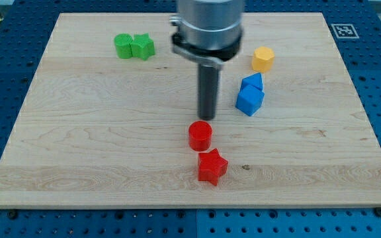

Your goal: Nudge the red circle into the red star

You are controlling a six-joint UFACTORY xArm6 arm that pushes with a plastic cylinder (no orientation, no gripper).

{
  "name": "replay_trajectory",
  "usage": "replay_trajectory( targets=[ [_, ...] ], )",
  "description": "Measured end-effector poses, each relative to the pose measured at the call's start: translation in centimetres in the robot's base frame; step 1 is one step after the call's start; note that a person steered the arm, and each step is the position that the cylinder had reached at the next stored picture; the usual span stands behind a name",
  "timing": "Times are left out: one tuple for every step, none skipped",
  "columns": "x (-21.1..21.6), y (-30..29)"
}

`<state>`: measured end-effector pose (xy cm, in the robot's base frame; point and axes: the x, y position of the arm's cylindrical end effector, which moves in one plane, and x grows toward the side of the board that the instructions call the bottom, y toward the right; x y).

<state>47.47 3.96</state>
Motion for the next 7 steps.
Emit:
replay_trajectory(
  targets=[
    [0.0,1.2],
    [0.0,0.5],
    [0.4,-1.5],
    [0.5,-2.3],
    [1.0,-2.3],
    [3.7,-2.3],
    [5.7,-2.3]
  ],
)
